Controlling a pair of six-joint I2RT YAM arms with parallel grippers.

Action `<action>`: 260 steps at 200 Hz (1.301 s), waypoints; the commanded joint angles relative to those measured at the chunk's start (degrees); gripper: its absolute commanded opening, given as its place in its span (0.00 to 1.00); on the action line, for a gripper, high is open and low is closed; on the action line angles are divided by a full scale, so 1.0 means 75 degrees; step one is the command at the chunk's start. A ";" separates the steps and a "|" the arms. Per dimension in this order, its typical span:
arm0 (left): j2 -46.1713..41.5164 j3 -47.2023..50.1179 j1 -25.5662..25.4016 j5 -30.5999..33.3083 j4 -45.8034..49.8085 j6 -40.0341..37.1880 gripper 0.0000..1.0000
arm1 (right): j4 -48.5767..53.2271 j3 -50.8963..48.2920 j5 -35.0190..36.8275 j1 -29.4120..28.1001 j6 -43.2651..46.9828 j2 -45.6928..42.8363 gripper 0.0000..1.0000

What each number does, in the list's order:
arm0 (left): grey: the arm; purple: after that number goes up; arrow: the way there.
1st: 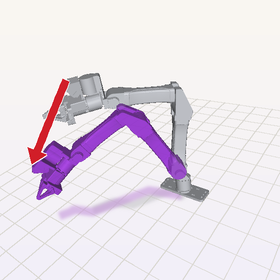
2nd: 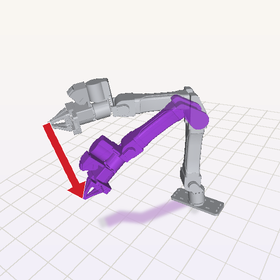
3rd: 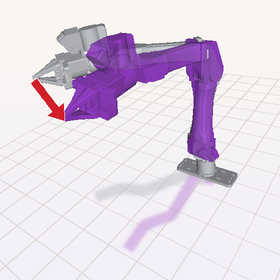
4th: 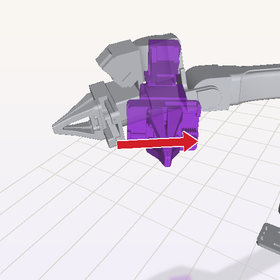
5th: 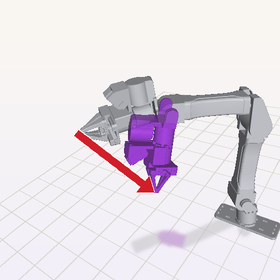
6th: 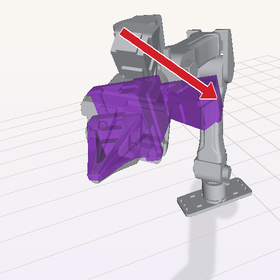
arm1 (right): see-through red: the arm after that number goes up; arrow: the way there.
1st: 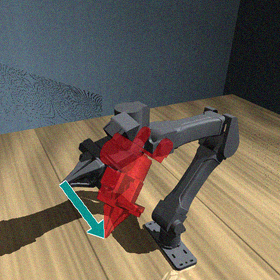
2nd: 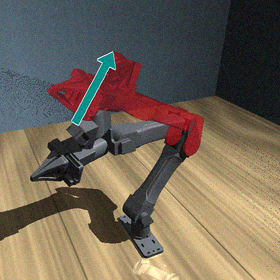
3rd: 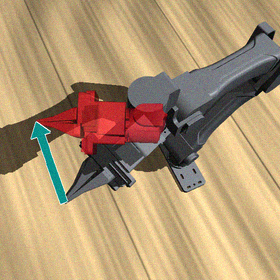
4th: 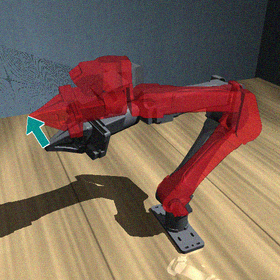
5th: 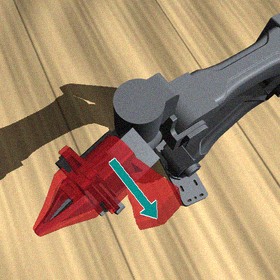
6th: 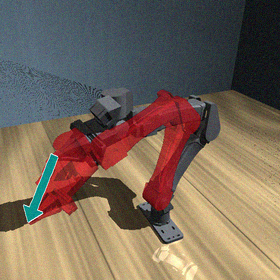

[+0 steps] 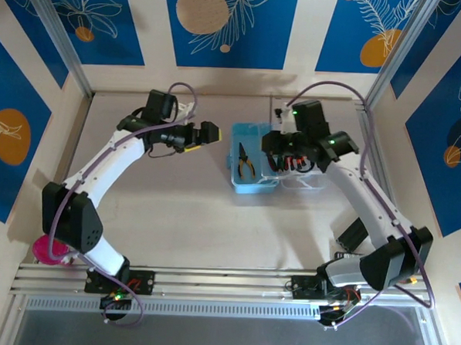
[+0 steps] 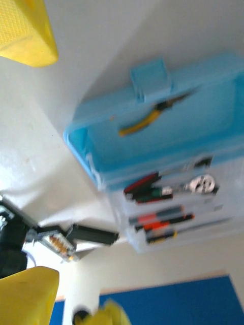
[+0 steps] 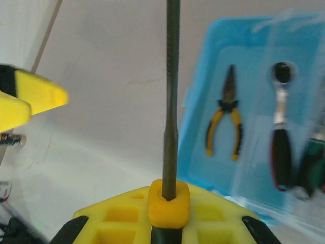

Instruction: Pack the tool kit

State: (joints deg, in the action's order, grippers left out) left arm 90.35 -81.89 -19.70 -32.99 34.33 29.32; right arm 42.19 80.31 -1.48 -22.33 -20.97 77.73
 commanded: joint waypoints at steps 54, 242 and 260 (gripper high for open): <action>-0.0152 0.0137 0.0752 0.3836 0.2749 -0.1588 1.00 | 0.2014 0.0316 0.1472 0.1506 0.1194 0.0140 0.00; 0.0441 0.0582 0.0787 0.3277 0.2202 -0.1396 1.00 | 0.1793 0.0974 0.1842 0.2205 0.2181 0.2627 0.00; 0.0452 0.0606 0.0787 0.3262 0.2173 -0.1383 1.00 | 0.1782 0.1014 0.1808 0.2209 0.2199 0.2720 0.03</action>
State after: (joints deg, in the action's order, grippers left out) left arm 93.10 -77.87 -14.31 -7.25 51.11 19.11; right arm 56.21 85.84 13.91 -5.98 -5.58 97.06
